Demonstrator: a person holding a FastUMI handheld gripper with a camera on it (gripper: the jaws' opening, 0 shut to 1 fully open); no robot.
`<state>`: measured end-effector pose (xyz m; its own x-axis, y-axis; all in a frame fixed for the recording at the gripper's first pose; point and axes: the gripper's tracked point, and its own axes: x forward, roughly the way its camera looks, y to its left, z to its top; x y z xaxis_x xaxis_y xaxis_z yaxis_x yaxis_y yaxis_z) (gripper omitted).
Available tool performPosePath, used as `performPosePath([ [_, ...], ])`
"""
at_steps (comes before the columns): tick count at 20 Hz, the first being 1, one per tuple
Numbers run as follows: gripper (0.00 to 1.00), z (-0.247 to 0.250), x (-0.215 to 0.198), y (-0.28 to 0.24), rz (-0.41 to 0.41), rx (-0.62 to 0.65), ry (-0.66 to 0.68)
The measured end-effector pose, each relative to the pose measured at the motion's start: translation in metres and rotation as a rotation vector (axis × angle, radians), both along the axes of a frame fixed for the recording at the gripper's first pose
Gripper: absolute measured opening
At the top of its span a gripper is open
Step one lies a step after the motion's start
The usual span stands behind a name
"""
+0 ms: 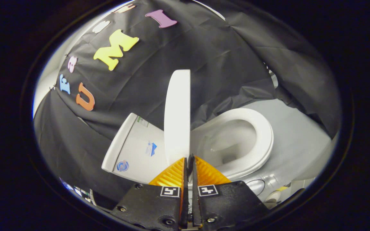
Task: Open the toilet lid.
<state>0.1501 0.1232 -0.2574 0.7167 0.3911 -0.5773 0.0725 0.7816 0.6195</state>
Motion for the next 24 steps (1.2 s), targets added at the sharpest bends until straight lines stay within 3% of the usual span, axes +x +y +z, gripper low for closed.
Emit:
performPosePath([
  [10, 0.10, 0.022, -0.002, 0.030, 0.035, -0.064, -0.034],
  [24, 0.14, 0.053, 0.002, 0.100, 0.116, -0.274, -0.082],
])
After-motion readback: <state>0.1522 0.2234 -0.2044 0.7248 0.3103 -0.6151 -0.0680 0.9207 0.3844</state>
